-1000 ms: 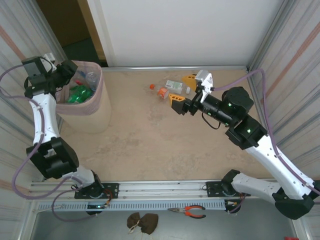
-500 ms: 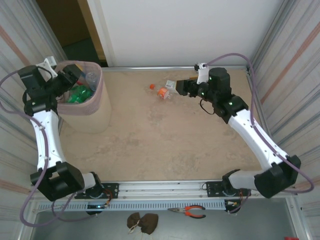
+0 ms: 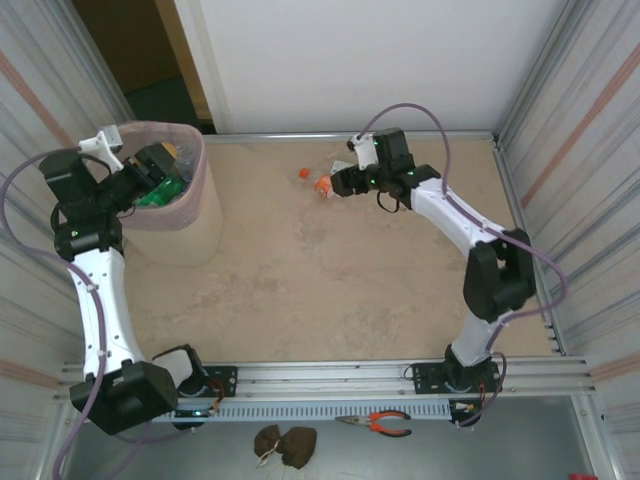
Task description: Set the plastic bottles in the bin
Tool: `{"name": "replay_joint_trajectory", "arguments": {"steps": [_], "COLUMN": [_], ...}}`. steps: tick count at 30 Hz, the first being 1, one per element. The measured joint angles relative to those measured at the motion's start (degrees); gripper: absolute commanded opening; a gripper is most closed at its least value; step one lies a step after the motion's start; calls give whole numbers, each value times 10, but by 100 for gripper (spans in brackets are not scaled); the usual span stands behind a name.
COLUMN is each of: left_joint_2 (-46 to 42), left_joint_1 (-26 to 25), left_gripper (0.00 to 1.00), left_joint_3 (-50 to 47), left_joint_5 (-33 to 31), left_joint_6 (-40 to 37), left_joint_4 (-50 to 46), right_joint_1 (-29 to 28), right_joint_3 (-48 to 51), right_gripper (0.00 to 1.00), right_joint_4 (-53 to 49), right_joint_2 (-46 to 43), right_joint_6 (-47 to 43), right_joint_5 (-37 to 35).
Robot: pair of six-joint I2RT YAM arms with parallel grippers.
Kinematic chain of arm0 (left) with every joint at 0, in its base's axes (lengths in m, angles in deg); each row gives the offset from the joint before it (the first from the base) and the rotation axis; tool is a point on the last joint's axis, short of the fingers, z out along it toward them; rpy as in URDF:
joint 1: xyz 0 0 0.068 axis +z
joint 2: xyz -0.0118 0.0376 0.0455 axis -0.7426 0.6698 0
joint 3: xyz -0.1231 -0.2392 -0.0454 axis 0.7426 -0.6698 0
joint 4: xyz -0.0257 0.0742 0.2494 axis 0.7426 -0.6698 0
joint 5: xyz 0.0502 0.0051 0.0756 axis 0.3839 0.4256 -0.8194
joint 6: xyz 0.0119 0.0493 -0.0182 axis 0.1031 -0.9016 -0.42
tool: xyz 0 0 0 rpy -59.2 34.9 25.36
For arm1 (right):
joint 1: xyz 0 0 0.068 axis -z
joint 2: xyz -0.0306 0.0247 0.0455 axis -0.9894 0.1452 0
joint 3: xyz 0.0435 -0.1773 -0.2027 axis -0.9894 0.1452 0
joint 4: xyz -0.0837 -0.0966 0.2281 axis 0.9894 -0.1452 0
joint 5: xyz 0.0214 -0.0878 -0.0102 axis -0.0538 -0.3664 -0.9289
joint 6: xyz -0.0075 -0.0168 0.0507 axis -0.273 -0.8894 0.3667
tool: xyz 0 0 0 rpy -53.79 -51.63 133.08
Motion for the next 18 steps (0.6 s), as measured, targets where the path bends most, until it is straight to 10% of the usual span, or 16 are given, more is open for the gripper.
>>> {"name": "replay_joint_trajectory", "arguments": {"steps": [18], "left_joint_2": [-9], "left_joint_1": [0], "left_gripper": [59], "left_joint_3": [-9], "left_joint_5": [0], "left_joint_6": [1], "left_joint_4": [-8], "right_joint_1": [7], "right_joint_3": [-193], "right_gripper": [77], "right_joint_4": [-39], "right_joint_2": [256], "right_joint_6": [-146], "right_joint_5": [13]}}
